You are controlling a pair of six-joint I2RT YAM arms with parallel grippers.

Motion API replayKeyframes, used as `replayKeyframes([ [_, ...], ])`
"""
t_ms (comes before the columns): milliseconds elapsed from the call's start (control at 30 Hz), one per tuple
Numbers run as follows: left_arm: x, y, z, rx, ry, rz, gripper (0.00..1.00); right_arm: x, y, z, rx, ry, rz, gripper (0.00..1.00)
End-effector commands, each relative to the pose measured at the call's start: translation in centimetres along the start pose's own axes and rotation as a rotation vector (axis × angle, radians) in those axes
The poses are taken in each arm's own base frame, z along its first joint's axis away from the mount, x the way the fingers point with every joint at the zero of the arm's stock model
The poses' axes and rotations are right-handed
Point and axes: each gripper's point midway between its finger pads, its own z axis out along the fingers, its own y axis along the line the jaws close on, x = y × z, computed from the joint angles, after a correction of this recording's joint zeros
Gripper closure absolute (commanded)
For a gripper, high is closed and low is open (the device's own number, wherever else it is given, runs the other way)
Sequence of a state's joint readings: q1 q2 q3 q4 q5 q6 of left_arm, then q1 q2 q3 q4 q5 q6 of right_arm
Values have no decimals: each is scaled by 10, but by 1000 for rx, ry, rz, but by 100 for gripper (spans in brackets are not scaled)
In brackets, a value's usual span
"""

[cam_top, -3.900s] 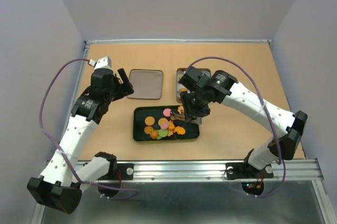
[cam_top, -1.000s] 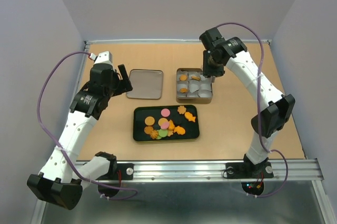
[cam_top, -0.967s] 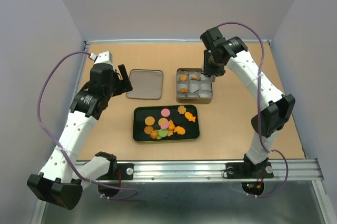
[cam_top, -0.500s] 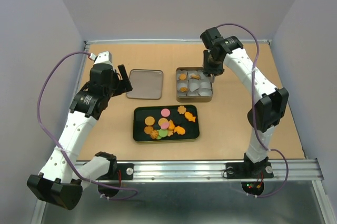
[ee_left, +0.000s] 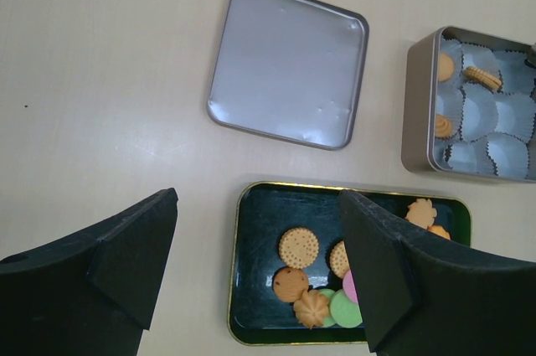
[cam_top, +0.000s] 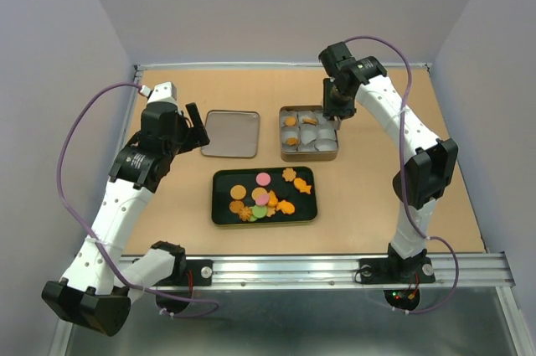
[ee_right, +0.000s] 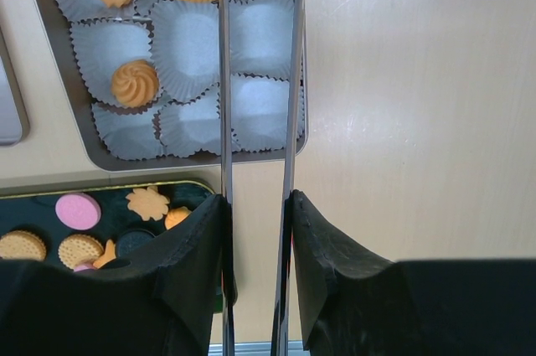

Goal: Pack the cookies

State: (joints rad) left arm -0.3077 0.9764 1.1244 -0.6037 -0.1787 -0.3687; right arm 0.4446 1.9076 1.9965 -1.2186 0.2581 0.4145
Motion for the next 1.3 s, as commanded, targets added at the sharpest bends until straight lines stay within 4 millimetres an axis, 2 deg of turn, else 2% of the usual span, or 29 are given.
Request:
replayKeyframes([
  [0,-7,-1,-7,9,-34,-15,12,-25,11,-16,-66,-88,17,59],
  [267,-6,-1,-6,8,-32,-22,12,-33,12,-23,-73,-114,14,53],
  [733,-6,-1,-10,12,-36,-44,12,-40,10,-32,-71,-133,3,53],
  [867,-7,0,-11,5,-40,-45,12,-44,12,-45,-101,-146,13,53],
  [1033,-8,0,-10,0,-37,-42,12,-31,21,-64,-197,-125,23,53],
  [1067,-9,0,-11,0,-37,-41,12,-30,22,-76,-226,-144,29,53],
  [1167,-9,-1,-8,-2,-31,-38,12,-16,37,-90,-287,-141,9,53],
  [1233,-10,-4,-6,4,-25,-37,12,-1,55,-108,-335,-143,-28,53],
  [1267,-12,-6,-5,11,-28,-37,12,12,70,-120,-369,-139,-50,53],
])
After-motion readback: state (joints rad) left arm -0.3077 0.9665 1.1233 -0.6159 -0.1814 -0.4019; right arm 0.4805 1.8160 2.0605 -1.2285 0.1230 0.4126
